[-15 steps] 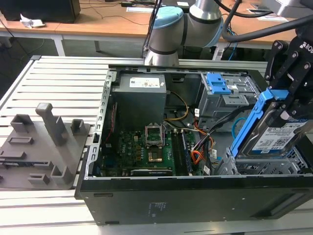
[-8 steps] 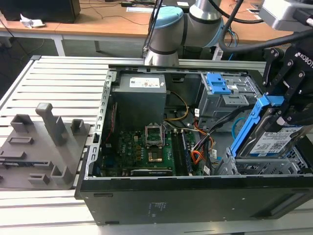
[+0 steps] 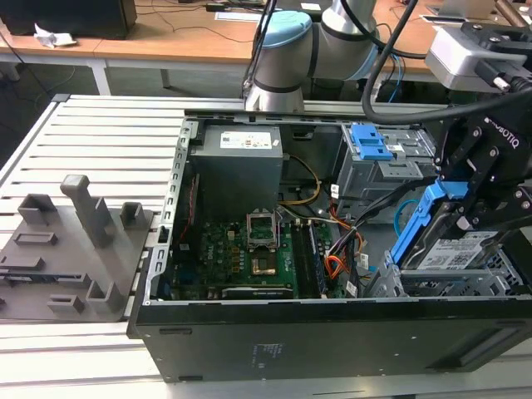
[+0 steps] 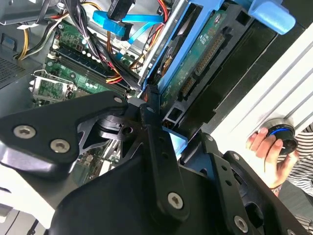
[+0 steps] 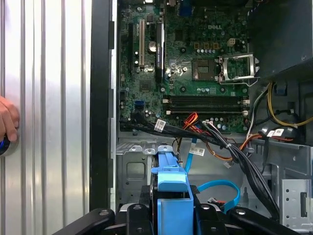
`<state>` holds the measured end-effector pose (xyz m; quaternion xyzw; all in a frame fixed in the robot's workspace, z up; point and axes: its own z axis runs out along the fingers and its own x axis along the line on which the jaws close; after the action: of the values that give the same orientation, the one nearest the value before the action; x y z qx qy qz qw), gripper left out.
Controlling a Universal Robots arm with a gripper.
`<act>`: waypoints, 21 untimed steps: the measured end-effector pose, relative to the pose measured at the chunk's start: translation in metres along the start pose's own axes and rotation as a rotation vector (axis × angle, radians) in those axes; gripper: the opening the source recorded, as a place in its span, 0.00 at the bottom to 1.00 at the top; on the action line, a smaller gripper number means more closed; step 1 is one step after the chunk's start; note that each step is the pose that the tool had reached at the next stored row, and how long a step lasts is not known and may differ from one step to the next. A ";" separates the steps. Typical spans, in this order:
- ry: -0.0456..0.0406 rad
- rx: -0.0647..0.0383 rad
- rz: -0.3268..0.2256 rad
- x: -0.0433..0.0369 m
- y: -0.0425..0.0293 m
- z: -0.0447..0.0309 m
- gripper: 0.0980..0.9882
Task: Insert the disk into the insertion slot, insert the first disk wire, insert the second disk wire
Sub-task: 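Insert the disk into the insertion slot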
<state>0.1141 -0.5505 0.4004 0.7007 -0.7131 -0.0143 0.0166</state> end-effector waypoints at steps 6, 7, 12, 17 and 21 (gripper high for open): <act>-0.0001 0.000 0.000 0.0000 0.0000 0.0003 0.38; -0.0004 0.000 0.000 0.0000 0.0000 0.0004 0.38; -0.0002 0.000 0.000 0.0000 0.0000 0.0005 0.37; -0.0001 0.000 0.000 0.0000 0.0000 0.0008 0.01; -0.0001 0.000 0.000 0.0000 0.0000 0.0009 0.01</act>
<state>0.1141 -0.5505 0.3995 0.7007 -0.7131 -0.0144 0.0166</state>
